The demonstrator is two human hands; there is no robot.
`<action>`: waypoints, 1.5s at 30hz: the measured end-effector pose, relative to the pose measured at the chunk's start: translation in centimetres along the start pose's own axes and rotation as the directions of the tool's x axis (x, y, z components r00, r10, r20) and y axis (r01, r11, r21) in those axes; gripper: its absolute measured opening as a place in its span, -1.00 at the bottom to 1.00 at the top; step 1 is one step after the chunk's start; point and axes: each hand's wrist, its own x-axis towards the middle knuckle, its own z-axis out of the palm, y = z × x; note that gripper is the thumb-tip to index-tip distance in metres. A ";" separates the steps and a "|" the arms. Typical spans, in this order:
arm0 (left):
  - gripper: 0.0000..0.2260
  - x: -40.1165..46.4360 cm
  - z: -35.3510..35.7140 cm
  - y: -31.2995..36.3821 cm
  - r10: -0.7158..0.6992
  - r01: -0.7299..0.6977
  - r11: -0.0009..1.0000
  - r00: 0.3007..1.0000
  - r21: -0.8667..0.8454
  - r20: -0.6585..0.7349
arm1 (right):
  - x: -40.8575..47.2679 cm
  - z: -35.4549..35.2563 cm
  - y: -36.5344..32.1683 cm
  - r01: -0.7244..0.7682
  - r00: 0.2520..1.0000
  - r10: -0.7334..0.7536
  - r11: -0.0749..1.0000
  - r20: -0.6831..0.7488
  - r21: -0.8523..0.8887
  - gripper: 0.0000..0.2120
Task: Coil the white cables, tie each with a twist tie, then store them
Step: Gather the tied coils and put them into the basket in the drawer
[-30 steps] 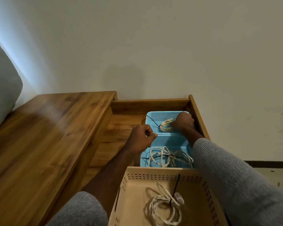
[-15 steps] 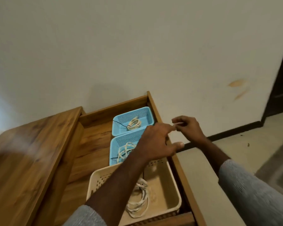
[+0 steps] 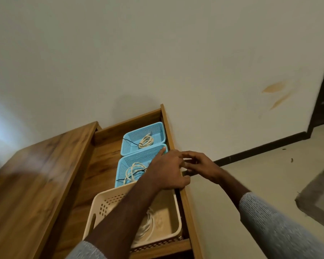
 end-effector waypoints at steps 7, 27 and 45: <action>-0.51 -5.2 -0.8 -2.3 -0.165 0.139 0.972 0.978 0.192 0.126 | 2.7 5.7 1.0 0.009 0.996 -0.001 0.995 0.087 -0.099 -0.45; -0.29 -20.7 8.2 -7.3 -0.663 0.428 0.488 0.748 0.761 0.005 | 10.2 24.8 0.7 0.183 0.939 -0.087 0.946 0.333 -0.268 -0.12; -0.32 -27.0 10.0 -14.3 -0.751 0.575 0.431 0.656 0.695 -0.077 | 14.5 34.0 0.1 0.235 0.895 -0.080 0.920 0.439 -0.312 -0.02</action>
